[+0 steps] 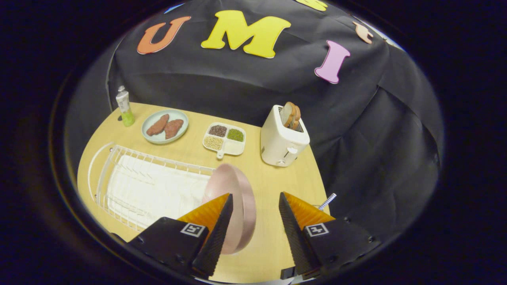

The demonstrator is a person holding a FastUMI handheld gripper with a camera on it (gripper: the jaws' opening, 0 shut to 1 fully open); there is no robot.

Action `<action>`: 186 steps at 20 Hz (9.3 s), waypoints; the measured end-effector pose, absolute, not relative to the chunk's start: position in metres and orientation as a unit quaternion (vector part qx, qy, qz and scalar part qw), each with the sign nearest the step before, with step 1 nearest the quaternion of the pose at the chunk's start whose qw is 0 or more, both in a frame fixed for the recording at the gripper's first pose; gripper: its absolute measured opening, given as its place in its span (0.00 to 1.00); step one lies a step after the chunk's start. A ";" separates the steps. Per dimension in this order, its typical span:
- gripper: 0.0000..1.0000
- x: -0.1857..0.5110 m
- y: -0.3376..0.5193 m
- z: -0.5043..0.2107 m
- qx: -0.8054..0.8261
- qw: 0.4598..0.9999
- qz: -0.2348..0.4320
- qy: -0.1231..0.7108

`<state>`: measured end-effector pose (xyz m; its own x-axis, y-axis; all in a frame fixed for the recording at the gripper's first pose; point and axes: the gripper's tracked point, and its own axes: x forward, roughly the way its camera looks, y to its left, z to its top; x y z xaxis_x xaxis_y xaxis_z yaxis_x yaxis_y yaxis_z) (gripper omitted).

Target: Take the plate from the dish rack, then take the spoon from the basket and place it into the plate.

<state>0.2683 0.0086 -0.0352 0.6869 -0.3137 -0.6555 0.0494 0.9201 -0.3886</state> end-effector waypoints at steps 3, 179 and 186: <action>0.56 0.266 0.019 -0.042 -0.169 0.878 -0.088 0.439; 0.42 0.039 0.015 -0.149 0.025 0.999 0.000 0.039; 0.97 0.013 -0.019 -0.101 0.007 1.000 -0.028 0.002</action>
<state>0.0134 -0.0191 -0.1011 0.9984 -0.0556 -0.0045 0.0557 0.9984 0.0138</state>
